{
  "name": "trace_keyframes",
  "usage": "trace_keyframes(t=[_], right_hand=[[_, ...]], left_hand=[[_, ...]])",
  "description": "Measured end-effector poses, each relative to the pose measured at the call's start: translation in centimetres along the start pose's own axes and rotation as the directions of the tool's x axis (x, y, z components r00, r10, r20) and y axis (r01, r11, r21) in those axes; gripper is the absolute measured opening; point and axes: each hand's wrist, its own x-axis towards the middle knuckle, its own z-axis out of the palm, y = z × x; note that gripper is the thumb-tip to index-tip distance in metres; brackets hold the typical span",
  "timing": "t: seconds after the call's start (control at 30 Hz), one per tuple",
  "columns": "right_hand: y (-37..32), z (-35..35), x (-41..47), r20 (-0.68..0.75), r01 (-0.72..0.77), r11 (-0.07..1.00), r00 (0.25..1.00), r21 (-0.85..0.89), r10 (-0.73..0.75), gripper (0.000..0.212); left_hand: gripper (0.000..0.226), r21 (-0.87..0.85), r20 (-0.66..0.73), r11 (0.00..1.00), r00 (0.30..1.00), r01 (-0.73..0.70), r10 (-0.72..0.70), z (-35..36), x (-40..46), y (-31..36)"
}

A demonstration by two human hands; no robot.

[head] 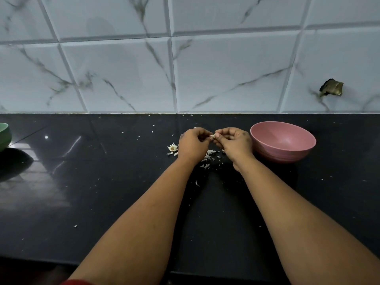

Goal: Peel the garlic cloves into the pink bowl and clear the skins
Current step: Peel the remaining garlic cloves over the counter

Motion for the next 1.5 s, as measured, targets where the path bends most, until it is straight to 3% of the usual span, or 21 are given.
trace_keyframes(t=[0.2, 0.4, 0.97, 1.13, 1.3, 1.37, 1.5], right_hand=[[-0.6, -0.1, -0.3, 0.035, -0.095, 0.973, 0.995, 0.212, 0.089, 0.011], [-0.9, -0.2, -0.1, 0.196, -0.301, 0.858, 0.951, 0.416, 0.239, 0.016], [-1.3, -0.4, 0.0, 0.313, -0.516, 0.723, 0.856, 0.460, 0.412, 0.020], [-1.6, 0.1, -0.3, 0.315, -0.524, 0.698, 0.851, 0.487, 0.419, 0.022], [-2.0, -0.1, -0.3, 0.334, -0.544, 0.608, 0.837, 0.578, 0.433, 0.024], [-2.2, -0.3, -0.2, 0.300, -0.526, 0.647, 0.849, 0.552, 0.435, 0.025], [-1.6, 0.0, -0.2, 0.124, -0.389, 0.875, 0.921, 0.289, 0.368, 0.029]], left_hand=[[0.005, -0.287, 0.051, 0.953, 0.995, 0.101, -0.090, 0.2, -0.1, -0.1], [0.008, -0.630, 0.209, 0.730, 0.963, 0.267, -0.171, -0.1, -0.3, 0.6], [0.010, -0.703, 0.393, 0.557, 0.894, 0.443, -0.215, -0.5, -0.1, 0.9], [0.015, -0.743, 0.424, 0.470, 0.878, 0.476, -0.221, -0.4, -0.2, 1.2], [0.018, -0.792, 0.464, 0.333, 0.859, 0.511, -0.216, -0.4, 0.1, 1.2], [0.017, -0.794, 0.469, 0.311, 0.852, 0.522, -0.231, -0.4, 0.2, 1.1], [0.017, -0.796, 0.449, 0.308, 0.850, 0.521, -0.277, -0.2, 0.2, 1.2]])
